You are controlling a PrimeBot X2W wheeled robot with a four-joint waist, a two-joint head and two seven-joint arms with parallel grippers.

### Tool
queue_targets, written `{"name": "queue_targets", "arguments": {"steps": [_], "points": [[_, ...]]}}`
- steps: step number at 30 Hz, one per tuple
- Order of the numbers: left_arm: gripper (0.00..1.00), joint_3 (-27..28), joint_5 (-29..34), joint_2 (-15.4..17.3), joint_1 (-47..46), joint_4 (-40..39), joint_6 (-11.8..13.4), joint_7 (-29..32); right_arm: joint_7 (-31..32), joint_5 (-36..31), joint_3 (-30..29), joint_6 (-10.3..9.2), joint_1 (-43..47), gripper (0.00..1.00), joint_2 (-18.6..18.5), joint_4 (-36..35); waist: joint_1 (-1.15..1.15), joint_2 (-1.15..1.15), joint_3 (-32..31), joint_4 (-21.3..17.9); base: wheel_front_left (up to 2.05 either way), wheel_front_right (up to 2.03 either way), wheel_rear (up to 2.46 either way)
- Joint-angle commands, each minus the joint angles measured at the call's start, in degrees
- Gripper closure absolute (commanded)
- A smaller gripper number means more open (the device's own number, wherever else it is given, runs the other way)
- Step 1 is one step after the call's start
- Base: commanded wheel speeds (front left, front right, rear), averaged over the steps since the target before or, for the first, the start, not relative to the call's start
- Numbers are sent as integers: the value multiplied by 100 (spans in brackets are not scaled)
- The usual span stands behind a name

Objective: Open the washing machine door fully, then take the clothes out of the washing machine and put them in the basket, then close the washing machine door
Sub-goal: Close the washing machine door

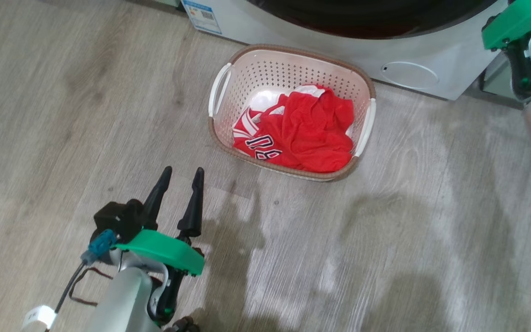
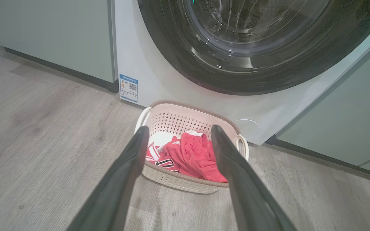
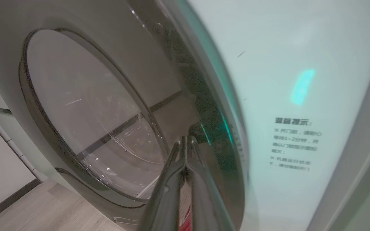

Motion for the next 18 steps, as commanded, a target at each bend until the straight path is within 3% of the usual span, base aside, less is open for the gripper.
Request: {"name": "queue_targets", "arguments": {"steps": [1, 10, 18], "points": [[0, 127, -56, 62, -170, -158, -35, -38, -33, -56, -50, -8, -316, 100, -27, -97, -1, 0, 50, 45, 0, 0, 0], [0, 53, -141, 62, -237, -158, -35, -38, -33, -241, -357, -8, -442, 100, -1, -64, -1, 0, 72, 109, 0, 0, 0], [0, 217, 54, 61, -8, -89, -35, -38, -33, -235, -332, -8, 404, 100, 241, -571, -1, 0, -493, -22, 0, 0, 0]]}}
